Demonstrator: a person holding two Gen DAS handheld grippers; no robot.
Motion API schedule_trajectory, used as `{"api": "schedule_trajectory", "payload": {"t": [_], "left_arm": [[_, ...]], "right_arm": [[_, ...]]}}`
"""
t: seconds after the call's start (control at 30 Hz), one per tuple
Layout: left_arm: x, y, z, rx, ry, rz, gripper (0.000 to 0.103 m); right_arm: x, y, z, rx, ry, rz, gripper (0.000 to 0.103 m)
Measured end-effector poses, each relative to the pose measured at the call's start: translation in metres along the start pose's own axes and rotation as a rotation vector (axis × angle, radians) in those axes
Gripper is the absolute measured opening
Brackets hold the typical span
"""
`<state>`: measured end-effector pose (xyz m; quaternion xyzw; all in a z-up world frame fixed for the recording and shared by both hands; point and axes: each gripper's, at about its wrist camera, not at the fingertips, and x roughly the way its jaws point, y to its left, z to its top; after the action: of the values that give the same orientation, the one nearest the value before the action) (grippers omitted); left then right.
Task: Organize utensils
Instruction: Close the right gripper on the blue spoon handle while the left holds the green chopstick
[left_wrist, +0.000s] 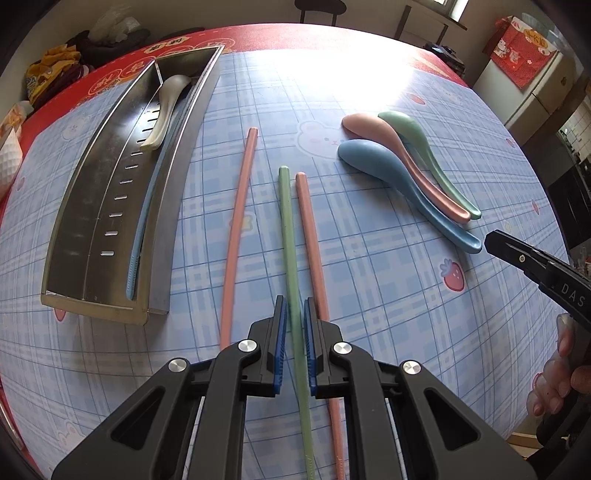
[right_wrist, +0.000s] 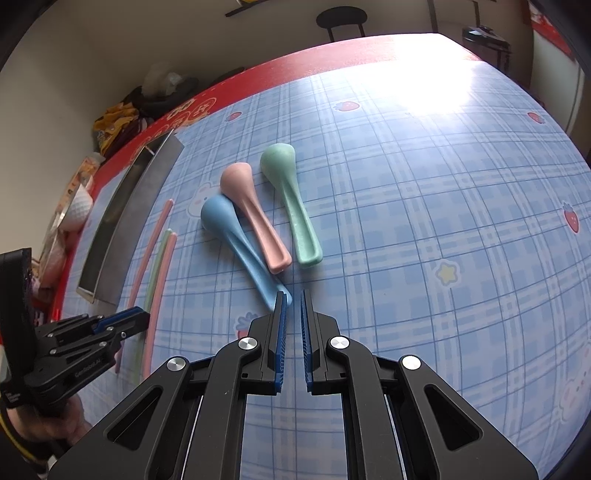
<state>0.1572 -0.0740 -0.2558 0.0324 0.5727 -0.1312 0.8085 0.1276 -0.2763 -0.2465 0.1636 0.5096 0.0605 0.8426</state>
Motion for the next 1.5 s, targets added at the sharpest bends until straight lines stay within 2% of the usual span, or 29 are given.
{"api": "schedule_trajectory", "payload": {"t": [0.2, 0.33, 0.47, 0.6, 0.93, 1.03, 1.07, 1.1, 1.5], "left_arm": [[0.0, 0.0, -0.002, -0.013, -0.012, -0.009, 0.01], [-0.001, 0.003, -0.003, -0.03, -0.022, -0.031, 0.01], [-0.001, 0.006, -0.003, -0.037, -0.019, -0.04, 0.01], [-0.002, 0.014, -0.005, -0.061, -0.028, -0.082, 0.01], [-0.005, 0.025, -0.011, -0.08, -0.048, -0.124, 0.009], [-0.006, 0.028, -0.013, -0.08, -0.052, -0.128, 0.009], [-0.006, 0.028, -0.014, -0.078, -0.053, -0.128, 0.009], [-0.006, 0.028, -0.014, -0.077, -0.055, -0.129, 0.009], [-0.007, 0.024, -0.015, -0.068, -0.058, -0.121, 0.009]], "right_arm": [[-0.004, 0.008, 0.009, -0.08, -0.029, -0.004, 0.008], [0.003, 0.032, 0.016, -0.199, -0.021, 0.037, 0.008], [0.02, 0.053, 0.023, -0.299, 0.007, 0.043, 0.008], [0.036, 0.06, 0.032, -0.307, 0.045, 0.035, 0.008], [0.056, 0.067, 0.045, -0.346, 0.086, -0.011, 0.009], [0.057, 0.072, 0.046, -0.358, 0.092, -0.007, 0.016], [0.058, 0.074, 0.046, -0.364, 0.092, -0.007, 0.023], [0.058, 0.075, 0.045, -0.37, 0.093, -0.011, 0.025], [0.07, 0.076, 0.048, -0.354, 0.086, -0.039, 0.025]]}}
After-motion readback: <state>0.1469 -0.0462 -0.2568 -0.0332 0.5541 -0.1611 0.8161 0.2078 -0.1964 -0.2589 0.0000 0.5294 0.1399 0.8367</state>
